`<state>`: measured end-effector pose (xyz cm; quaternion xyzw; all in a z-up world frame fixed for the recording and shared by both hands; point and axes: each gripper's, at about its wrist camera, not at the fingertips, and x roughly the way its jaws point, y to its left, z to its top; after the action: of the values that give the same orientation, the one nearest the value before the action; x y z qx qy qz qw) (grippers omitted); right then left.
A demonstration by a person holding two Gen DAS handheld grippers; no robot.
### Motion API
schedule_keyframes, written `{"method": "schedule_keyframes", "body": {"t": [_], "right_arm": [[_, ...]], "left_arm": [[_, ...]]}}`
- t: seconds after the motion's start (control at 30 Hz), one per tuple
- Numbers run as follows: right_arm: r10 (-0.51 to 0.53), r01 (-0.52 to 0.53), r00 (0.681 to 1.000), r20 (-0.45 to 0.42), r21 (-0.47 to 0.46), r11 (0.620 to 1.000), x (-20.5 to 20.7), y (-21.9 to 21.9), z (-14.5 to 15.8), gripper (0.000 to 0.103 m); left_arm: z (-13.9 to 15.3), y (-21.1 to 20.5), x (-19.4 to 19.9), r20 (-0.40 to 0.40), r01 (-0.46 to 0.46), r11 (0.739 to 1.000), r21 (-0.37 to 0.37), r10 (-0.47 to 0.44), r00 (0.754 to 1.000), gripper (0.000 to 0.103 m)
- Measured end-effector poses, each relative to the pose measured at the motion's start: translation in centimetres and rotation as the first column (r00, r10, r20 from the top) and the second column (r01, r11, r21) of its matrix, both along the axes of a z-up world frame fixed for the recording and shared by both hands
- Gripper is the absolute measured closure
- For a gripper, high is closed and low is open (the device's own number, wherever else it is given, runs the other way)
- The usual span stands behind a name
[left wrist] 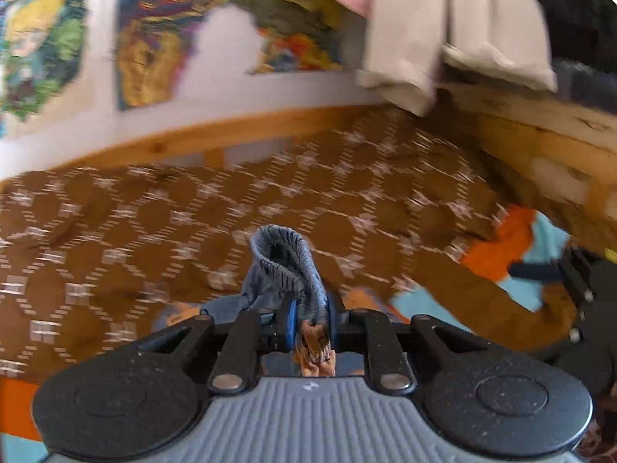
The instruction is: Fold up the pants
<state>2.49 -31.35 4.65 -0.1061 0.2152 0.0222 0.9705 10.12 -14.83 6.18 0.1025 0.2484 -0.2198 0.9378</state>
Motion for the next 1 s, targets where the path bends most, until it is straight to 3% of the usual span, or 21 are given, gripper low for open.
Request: {"method": "schedule_keyframes", "body": {"t": [0.2, 0.37, 0.5, 0.6, 0.67, 0.77, 0.9, 1.0], "right_arm": [[-0.078, 0.078, 0.997, -0.009, 0.003, 0.997, -0.4, -3.3, -0.3, 0.001], [-0.094, 0.095, 0.995, -0.03, 0.022, 0.995, -0.2, -4.6, -0.6, 0.001], [-0.025, 0.029, 0.999, -0.045, 0.09, 0.996, 0.5, -4.5, -0.4, 0.001], [0.069, -0.052, 0.996, -0.062, 0.246, 0.968, 1.7, -4.4, -0.1, 0.003], [0.138, -0.103, 0.987, -0.077, 0.346, 0.933, 2.9, -4.2, 0.0, 0.01], [0.212, -0.153, 0.972, -0.103, 0.407, 0.9, 5.0, -3.3, 0.0, 0.021], [0.217, -0.125, 0.965, -0.147, 0.467, 0.875, 7.6, -2.7, -0.7, 0.038], [0.195, -0.069, 0.964, -0.182, 0.536, 0.841, 9.0, -3.0, -1.8, 0.06]], "left_arm": [[-3.7, -3.5, -0.2, -0.042, 0.096, 0.994, 0.054, -0.094, 0.995, 0.081], [-5.2, -3.1, -1.6, -0.046, 0.176, 0.983, 0.051, -0.173, 0.984, 0.043], [-5.7, -2.3, -3.5, -0.017, 0.23, 0.964, 0.132, -0.229, 0.973, 0.043], [-6.3, -1.7, -3.8, -0.044, 0.245, 0.956, 0.161, -0.241, 0.97, 0.048], [-6.7, -1.6, -3.7, -0.05, 0.238, 0.956, 0.174, -0.233, 0.971, 0.058], [-7.4, -1.4, -3.5, -0.055, 0.219, 0.959, 0.179, -0.212, 0.976, 0.071], [-7.9, -1.0, -3.5, -0.048, 0.218, 0.961, 0.171, -0.213, 0.976, 0.083], [-7.9, -1.0, -3.8, -0.029, 0.233, 0.956, 0.18, -0.232, 0.972, 0.095]]}}
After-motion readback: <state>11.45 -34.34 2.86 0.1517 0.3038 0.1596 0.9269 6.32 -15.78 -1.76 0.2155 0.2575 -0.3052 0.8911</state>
